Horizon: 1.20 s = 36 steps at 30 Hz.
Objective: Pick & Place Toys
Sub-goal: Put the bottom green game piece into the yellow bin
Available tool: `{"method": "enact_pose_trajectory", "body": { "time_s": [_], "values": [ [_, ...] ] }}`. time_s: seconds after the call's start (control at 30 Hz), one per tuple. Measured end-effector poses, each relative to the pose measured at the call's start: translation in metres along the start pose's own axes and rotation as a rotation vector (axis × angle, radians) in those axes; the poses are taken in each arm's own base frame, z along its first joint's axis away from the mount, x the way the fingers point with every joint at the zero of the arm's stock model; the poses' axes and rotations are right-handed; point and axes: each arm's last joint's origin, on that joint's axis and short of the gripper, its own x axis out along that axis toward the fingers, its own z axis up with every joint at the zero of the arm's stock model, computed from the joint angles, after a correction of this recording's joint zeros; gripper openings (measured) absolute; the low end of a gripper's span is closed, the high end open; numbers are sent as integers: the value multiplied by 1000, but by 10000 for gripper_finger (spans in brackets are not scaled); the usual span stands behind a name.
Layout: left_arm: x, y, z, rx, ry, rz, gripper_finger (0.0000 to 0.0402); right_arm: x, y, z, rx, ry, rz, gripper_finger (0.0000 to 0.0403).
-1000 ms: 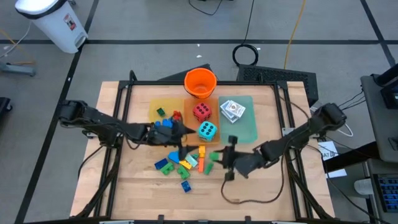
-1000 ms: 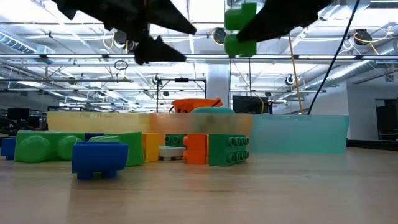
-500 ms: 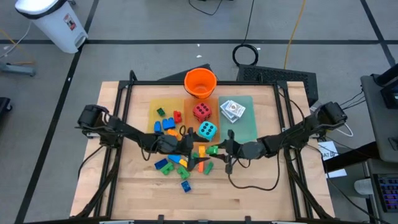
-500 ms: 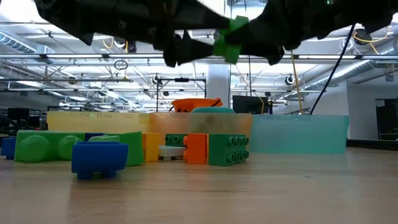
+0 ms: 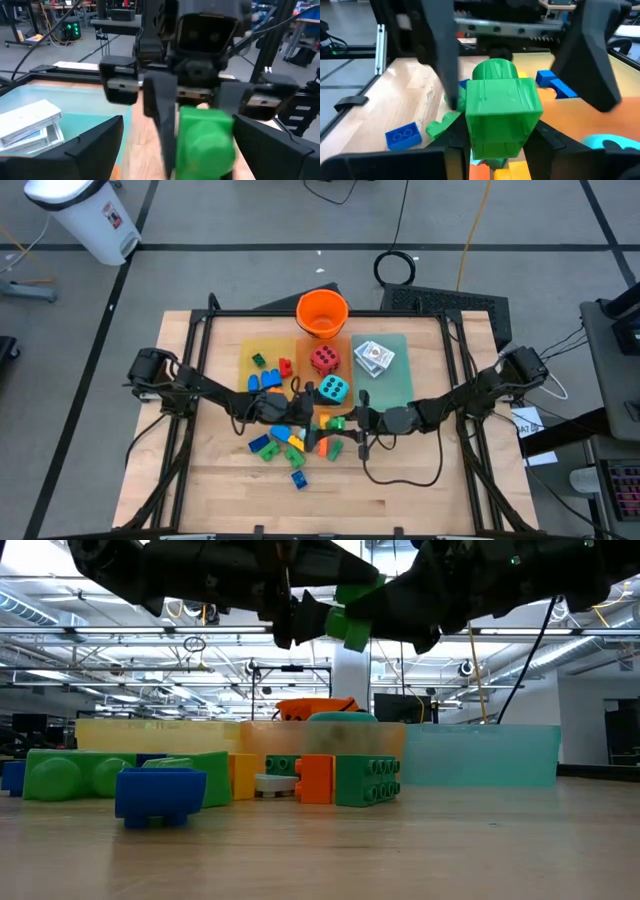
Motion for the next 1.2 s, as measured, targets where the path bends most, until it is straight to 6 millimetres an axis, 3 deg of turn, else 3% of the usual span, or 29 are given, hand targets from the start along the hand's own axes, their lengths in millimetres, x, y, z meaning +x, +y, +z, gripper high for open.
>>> {"method": "enact_pose_trajectory", "body": {
  "time_s": [0.33, 0.8, 1.03, 1.2],
  "values": [
    [0, 0, 0, 0, 3, -17, 358, 0, 0, 1, 2, -6, -6, 102],
    [1, -1, -2, 14, 12, -52, 132, 0, 0, 0, 4, -2, -10, 102],
    [0, -6, 11, 69, -16, -57, 130, -1, 0, 2, -5, -4, -12, 134],
    [-21, -8, 52, 87, -106, 10, 130, -9, 0, 1, -81, 67, -6, 177]
  ]
}}
